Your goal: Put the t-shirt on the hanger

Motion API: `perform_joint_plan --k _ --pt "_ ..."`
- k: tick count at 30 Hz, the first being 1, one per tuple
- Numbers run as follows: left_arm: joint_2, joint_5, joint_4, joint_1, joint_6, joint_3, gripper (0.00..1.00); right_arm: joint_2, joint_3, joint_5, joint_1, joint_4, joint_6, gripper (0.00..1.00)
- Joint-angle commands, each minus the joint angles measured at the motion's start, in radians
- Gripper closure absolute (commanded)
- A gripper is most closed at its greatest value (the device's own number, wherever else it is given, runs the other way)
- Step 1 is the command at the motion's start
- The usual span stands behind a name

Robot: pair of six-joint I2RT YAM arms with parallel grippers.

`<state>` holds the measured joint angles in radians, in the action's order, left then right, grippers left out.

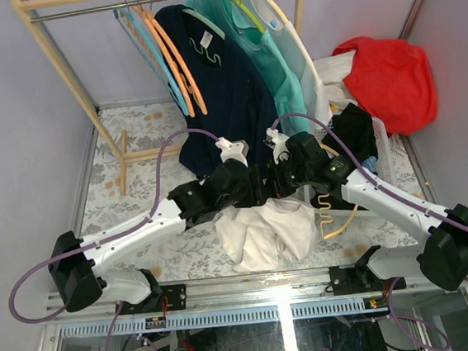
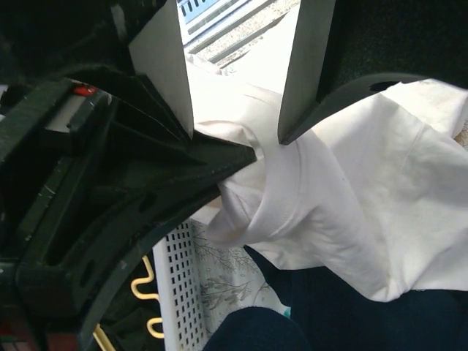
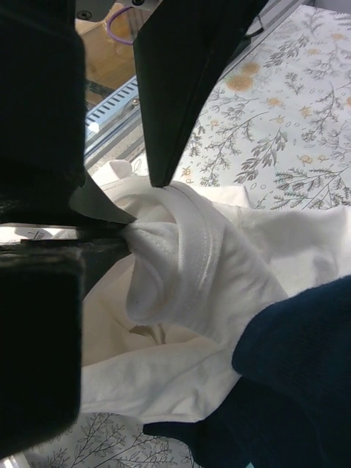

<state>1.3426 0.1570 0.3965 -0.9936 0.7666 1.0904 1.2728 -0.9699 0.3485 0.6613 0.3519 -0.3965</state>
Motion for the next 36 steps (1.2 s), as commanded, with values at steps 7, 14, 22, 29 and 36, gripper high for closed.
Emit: perform_joint_plan --k 7,14,22,29,36 --pt "0.088 0.186 0.077 -0.043 -0.023 0.064 0.6 -0.048 -0.012 -0.006 0.009 -0.045 0.001 1.0" --pt "0.1 0.224 0.12 -0.058 -0.027 0.065 0.71 -0.074 -0.008 -0.025 0.009 -0.028 0.016 1.0" --pt "0.082 0.269 0.167 -0.058 -0.036 0.085 0.99 -0.101 -0.007 -0.027 0.009 -0.019 0.019 1.0" --pt "-0.017 0.302 0.275 -0.06 -0.034 0.147 1.0 -0.155 0.0 -0.082 0.009 0.04 0.041 1.0" --pt "-0.123 0.353 0.392 -0.059 -0.044 0.222 1.0 -0.231 -0.008 -0.169 0.009 0.132 0.069 1.0"
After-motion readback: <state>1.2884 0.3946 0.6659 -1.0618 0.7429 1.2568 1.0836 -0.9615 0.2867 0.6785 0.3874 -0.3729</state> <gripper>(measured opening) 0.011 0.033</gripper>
